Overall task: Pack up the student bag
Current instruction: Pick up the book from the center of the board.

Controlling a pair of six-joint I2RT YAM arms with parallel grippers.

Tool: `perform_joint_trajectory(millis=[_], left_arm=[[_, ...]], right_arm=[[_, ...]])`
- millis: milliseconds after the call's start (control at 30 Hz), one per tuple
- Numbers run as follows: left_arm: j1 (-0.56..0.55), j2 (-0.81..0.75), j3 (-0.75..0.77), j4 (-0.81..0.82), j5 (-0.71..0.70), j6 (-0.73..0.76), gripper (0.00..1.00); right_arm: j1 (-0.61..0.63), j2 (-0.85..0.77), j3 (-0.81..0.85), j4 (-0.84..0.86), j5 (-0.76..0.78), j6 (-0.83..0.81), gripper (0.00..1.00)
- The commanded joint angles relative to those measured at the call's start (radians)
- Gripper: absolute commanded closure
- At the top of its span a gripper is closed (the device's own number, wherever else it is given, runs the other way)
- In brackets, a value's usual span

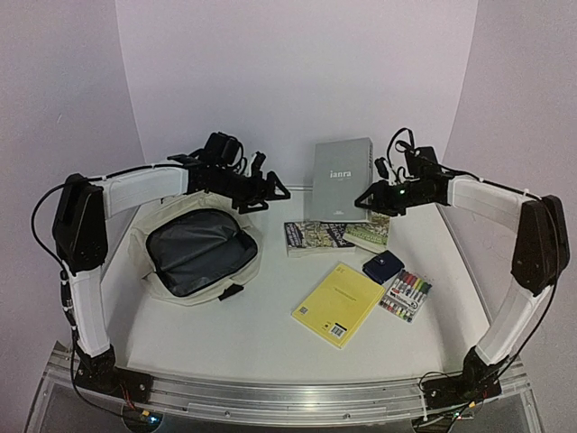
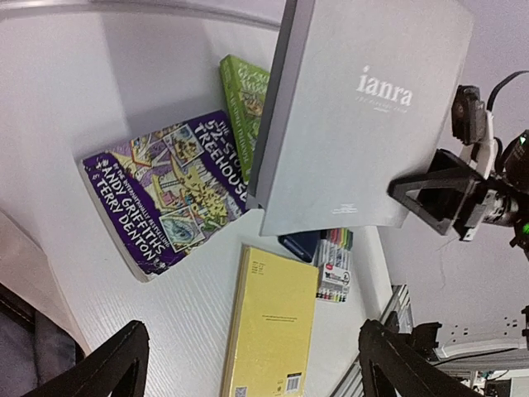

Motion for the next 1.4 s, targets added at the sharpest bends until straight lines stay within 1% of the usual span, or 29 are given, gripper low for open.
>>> perform_joint_trajectory(millis=[0,67,133,200,367,567,800,933,1067,1133,1200,1367], left_arm=[[-0.001,-0.149,-0.007,0.001,-0.054,-0.049,0.12],[-0.001,-0.188,-0.034,0.042,-0.064,-0.106,0.11],[-0.001,-0.225,-0.068,0.123,-0.058,-0.158,0.1],[-0.001,-0.25,-0.084,0.172,-0.059,-0.199,0.09],[-0.001,-0.275,-0.076,0.226,-0.062,-0.319,0.09],[-0.001,-0.25,-0.098,0.304,0.008,-0.479,0.09],[-0.001,-0.229,-0.138,0.348,0.045,-0.56,0.06],[-0.003,-0.219,-0.151,0.323,0.059,-0.578,0.03],[-0.003,-0.223,-0.175,0.296,0.071,-0.571,0.03],[-0.003,-0.232,-0.192,0.298,0.077,-0.567,0.05],[-0.003,-0.243,-0.223,0.316,0.088,-0.56,0.09],[-0.003,-0.287,-0.31,0.381,0.12,-0.533,0.27]], right_arm=[[0.077,-0.124,0.047,-0.084,0.404,-0.341,0.79],[0.125,-0.149,0.043,-0.081,0.537,-0.429,0.78],[0.184,-0.167,0.03,-0.061,0.673,-0.513,0.78],[0.236,-0.178,0.014,-0.022,0.799,-0.582,0.78],[0.345,-0.189,-0.043,0.076,0.993,-0.706,0.79],[0.449,-0.212,-0.131,0.254,1.153,-0.877,0.79],[0.548,-0.224,-0.232,0.5,1.272,-1.088,0.8],[0.598,-0.215,-0.287,0.651,1.321,-1.227,0.8],[0.641,-0.196,-0.361,0.842,1.353,-1.397,0.8],[0.66,-0.182,-0.387,0.941,1.357,-1.476,0.8],[0.667,-0.169,-0.401,1.008,1.361,-1.518,0.8],[0.669,-0.162,-0.44,1.156,1.324,-1.617,0.78]])
